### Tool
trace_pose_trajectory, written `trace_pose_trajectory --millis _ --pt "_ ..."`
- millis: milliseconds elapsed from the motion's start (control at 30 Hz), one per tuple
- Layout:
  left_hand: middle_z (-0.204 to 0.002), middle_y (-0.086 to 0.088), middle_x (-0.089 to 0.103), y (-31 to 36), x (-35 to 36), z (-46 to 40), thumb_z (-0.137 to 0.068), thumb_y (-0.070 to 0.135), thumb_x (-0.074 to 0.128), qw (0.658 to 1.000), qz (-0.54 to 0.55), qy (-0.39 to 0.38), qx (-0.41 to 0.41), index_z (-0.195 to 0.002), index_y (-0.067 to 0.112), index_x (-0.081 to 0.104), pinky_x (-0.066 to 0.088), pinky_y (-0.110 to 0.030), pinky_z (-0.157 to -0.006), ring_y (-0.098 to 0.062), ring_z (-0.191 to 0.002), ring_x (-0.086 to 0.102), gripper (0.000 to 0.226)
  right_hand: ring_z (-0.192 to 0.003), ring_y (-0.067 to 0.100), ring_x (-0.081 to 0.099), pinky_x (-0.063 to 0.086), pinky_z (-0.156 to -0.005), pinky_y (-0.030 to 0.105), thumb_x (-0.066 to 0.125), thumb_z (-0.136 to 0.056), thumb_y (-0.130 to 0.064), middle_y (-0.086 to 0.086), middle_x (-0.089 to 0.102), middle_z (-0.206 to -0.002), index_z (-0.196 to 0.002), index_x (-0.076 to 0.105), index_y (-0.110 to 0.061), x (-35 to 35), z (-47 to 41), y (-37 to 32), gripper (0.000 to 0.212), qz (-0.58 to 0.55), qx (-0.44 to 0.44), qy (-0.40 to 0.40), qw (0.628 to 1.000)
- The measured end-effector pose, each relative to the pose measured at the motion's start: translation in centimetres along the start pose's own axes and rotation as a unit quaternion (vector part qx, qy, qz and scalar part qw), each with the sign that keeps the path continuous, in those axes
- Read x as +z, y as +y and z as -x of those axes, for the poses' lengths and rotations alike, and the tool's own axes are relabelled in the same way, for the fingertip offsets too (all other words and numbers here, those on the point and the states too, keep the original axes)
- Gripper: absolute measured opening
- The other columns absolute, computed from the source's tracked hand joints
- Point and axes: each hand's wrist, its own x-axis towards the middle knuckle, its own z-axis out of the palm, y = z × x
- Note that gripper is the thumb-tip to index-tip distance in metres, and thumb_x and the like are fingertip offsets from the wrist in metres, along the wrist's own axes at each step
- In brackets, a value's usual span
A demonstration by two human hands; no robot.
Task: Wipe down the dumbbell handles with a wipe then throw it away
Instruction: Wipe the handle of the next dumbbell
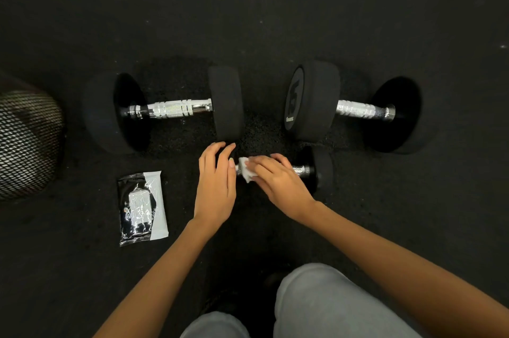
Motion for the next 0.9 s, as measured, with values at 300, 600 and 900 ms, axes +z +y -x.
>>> trace_pose_trajectory --millis 300,600,900 --pt "-0.135 -0.011 0.040 0.0 0.1 -0.2 -0.100 0.026 0.023 1.000 -0.006 0.000 -0.003 -0.133 0.006 0.046 0.035 -0.039 -0.108 -0.019 -0.127 0.034 0.044 -0.072 0.031 0.061 0.046 -0.078 0.049 0.043 -0.096 -0.015 0.015 0.065 -0.079 -0.080 0.060 -0.003 -0.4 -3.4 0.3 0.026 -0.055 0.202 -0.077 0.975" --pt "-0.136 -0.011 0.040 0.1 0.2 0.0 -0.100 0.027 0.023 1.000 -0.011 0.004 -0.003 -0.133 0.006 0.046 0.034 -0.036 -0.108 -0.020 -0.128 0.035 0.045 -0.114 0.011 0.055 0.030 -0.103 0.030 0.058 -0.092 -0.013 -0.001 0.062 -0.124 -0.121 0.061 -0.016 -0.5 0.6 0.6 0.029 -0.061 0.050 -0.006 0.997" --pt "-0.134 -0.009 0.040 -0.1 0.3 -0.1 -0.101 0.025 0.025 1.000 -0.008 0.006 -0.004 -0.133 0.007 0.046 0.033 -0.034 -0.108 -0.019 -0.126 0.035 0.042 -0.065 0.027 0.052 0.041 -0.061 0.033 0.045 -0.091 -0.019 0.012 0.057 -0.069 -0.064 0.053 -0.011 -2.2 -5.3 1.3 0.029 -0.132 0.312 -0.189 0.922"
